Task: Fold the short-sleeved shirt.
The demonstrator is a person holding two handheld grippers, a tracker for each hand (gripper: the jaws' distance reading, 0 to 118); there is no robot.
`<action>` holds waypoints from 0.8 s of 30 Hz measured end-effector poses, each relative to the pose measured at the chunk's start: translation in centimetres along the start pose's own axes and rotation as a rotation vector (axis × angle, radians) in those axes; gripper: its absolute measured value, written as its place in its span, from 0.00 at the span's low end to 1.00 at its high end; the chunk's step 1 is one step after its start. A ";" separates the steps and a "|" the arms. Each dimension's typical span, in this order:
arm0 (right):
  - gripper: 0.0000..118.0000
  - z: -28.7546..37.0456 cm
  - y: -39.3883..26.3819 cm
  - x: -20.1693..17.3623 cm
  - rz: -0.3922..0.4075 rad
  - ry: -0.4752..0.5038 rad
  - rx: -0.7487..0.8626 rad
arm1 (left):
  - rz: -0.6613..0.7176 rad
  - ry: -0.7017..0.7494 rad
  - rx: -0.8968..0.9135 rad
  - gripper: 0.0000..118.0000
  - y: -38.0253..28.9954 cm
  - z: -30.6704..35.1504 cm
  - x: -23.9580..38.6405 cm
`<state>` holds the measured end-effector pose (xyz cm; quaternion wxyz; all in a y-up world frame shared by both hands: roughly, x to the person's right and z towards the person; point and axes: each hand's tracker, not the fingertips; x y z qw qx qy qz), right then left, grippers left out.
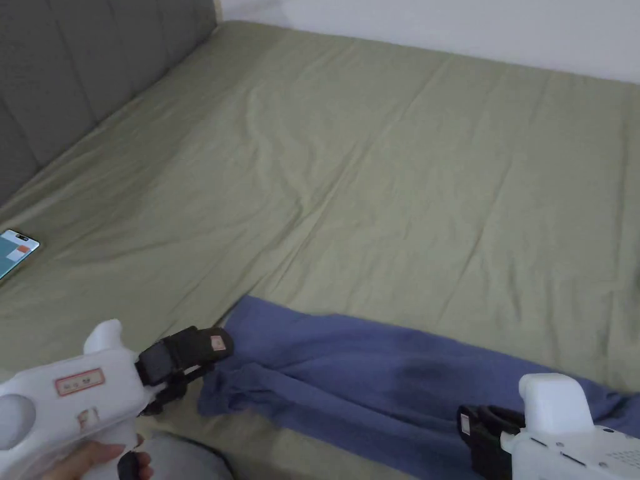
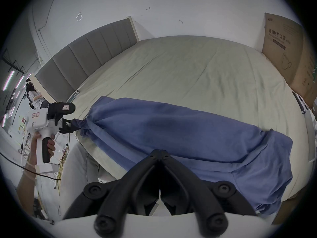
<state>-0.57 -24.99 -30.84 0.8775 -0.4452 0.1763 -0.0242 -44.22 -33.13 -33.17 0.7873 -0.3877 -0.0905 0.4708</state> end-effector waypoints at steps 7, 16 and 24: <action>0.00 -0.8 0.2 -0.2 0.004 0.003 -0.033 | 0.185 -0.174 -0.130 0.88 1.1 -3.3 -1.2; 0.00 -0.2 -1.0 1.8 -0.092 0.017 -0.039 | 0.144 -0.022 -0.154 0.09 0.2 -4.3 -1.0; 0.00 3.5 -2.0 6.3 -0.208 -0.030 0.055 | -0.303 0.085 -0.095 0.08 -0.6 -2.2 13.0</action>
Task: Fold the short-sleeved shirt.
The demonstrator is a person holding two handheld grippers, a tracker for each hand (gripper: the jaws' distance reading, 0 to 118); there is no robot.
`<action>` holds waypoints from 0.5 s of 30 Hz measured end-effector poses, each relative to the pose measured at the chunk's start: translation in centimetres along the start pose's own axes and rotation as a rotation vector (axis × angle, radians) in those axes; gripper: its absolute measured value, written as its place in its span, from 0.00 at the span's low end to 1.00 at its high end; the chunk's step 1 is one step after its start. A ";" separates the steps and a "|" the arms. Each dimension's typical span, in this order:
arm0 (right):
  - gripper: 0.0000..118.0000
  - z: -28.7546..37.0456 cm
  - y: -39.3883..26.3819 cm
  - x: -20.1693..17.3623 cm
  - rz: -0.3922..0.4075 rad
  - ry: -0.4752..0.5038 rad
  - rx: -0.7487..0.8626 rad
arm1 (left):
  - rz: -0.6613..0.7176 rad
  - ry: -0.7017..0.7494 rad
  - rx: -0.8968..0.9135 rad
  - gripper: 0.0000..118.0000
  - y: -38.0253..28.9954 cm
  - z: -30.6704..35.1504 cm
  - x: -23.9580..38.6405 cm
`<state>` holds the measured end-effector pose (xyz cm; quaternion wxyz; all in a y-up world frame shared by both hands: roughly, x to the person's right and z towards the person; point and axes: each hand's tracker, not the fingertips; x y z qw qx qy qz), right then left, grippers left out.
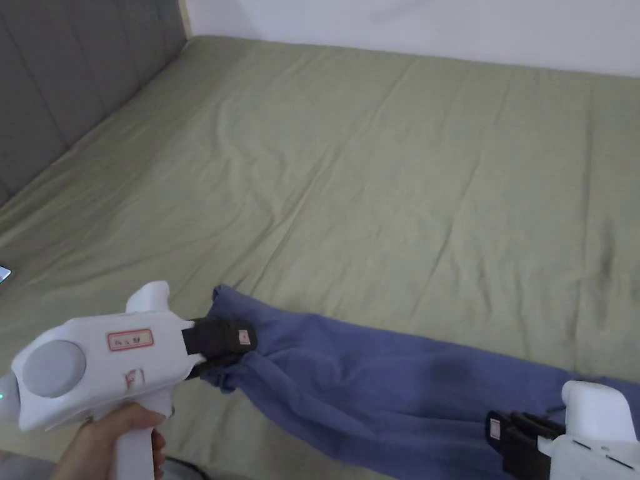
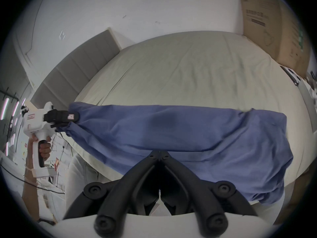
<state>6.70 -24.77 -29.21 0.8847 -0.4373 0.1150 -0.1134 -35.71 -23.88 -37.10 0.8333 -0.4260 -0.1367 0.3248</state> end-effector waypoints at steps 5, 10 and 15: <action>0.00 3.0 -0.7 3.4 -0.077 -0.042 0.080 | -0.445 0.094 -0.028 0.08 -1.4 -1.3 11.8; 0.00 5.2 -2.2 7.3 -0.192 -0.088 0.124 | -0.739 0.027 -0.210 0.08 -7.1 -8.6 19.9; 0.00 6.6 -4.0 10.2 -0.287 -0.126 0.138 | -0.753 -0.032 -0.392 0.08 -12.5 -16.5 22.1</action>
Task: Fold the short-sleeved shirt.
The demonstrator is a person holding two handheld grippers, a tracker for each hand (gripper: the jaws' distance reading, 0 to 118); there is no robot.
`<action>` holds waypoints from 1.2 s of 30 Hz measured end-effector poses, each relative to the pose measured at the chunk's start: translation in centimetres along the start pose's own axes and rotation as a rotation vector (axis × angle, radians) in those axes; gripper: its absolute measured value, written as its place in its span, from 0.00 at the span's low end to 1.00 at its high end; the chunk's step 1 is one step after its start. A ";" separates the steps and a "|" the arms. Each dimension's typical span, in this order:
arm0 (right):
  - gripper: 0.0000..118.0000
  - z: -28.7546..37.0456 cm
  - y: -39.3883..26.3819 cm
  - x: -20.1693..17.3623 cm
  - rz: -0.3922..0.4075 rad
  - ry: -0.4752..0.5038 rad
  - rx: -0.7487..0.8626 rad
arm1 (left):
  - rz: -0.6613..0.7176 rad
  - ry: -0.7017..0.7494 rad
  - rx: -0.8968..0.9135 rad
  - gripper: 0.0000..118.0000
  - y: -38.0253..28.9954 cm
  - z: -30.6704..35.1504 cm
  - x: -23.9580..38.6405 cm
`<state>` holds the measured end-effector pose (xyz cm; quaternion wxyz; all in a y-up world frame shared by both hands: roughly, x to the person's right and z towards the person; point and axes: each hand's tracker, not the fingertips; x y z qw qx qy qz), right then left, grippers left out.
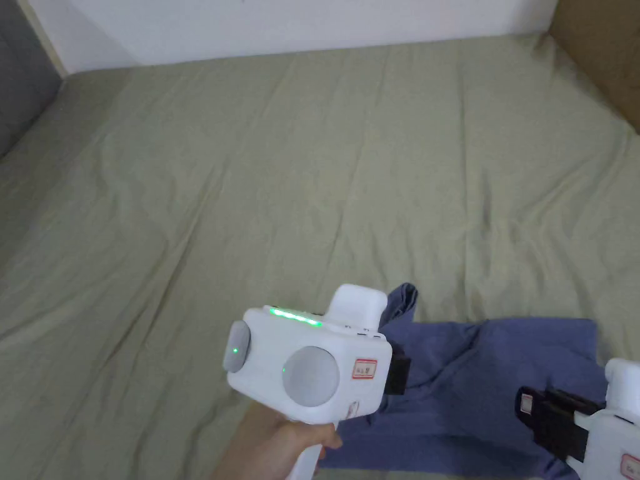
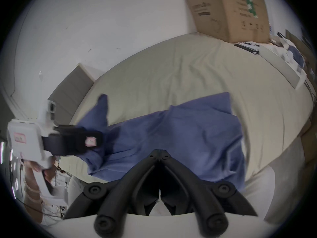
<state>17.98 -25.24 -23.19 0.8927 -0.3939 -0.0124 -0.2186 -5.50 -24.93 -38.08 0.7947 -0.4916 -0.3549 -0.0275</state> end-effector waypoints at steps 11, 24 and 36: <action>0.00 0.8 -0.6 1.7 -0.028 -0.027 0.002 | 0.193 -0.080 0.072 0.85 0.3 1.0 -1.3; 0.00 0.1 -0.3 0.4 -0.007 0.026 -0.001 | 0.351 -0.080 0.020 0.00 -2.1 0.6 -6.1; 0.00 0.7 0.1 0.6 -0.008 0.013 0.009 | 0.175 -0.259 -0.129 0.00 -2.7 -5.3 1.6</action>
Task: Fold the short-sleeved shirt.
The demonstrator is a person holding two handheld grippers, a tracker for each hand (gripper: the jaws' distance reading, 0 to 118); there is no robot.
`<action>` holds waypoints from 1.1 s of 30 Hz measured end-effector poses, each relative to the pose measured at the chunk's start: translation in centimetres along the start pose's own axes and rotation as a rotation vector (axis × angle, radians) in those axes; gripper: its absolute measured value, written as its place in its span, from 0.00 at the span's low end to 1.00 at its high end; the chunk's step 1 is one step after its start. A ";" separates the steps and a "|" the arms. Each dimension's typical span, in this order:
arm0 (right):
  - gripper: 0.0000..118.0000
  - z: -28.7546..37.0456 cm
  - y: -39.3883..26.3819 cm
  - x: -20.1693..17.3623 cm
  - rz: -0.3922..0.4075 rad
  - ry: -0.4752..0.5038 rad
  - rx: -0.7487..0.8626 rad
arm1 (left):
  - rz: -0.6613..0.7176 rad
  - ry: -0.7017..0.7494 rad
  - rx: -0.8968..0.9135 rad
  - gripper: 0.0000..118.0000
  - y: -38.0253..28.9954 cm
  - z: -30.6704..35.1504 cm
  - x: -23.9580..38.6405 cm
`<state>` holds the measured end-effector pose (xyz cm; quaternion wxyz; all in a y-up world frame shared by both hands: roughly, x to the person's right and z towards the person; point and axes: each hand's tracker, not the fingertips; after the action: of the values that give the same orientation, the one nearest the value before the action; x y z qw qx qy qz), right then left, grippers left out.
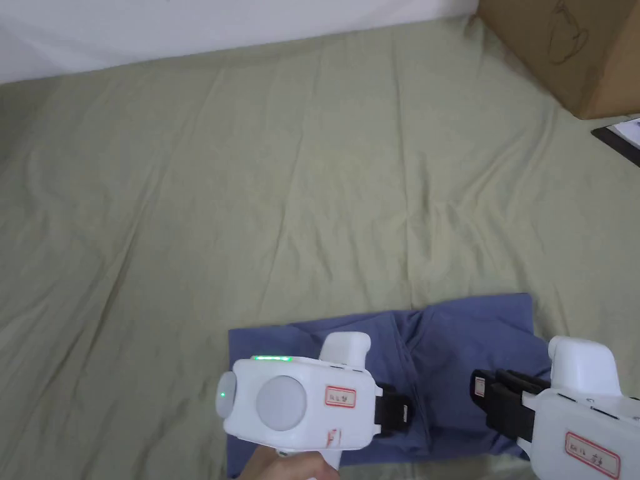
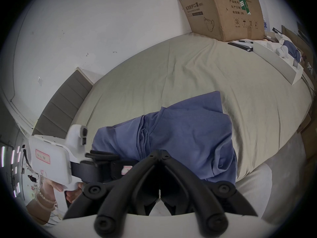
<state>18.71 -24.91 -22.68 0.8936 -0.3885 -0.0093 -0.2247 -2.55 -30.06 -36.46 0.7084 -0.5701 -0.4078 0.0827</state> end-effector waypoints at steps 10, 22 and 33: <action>0.00 -0.1 0.6 -1.3 0.038 0.003 0.000 | 0.210 -0.074 0.209 1.00 -1.9 11.1 -7.7; 0.00 -2.2 1.0 -5.4 0.139 0.026 -0.065 | 0.580 -0.107 0.236 0.99 -5.7 14.5 -18.6; 0.00 -2.9 1.5 -8.2 0.189 0.059 -0.088 | 0.473 -0.236 0.176 0.99 -2.4 9.8 -17.6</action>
<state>11.45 -22.83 -27.31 0.8926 -0.4199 0.0635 -0.1512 -21.43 -33.88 -42.75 0.6637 -0.5722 -0.3346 0.3466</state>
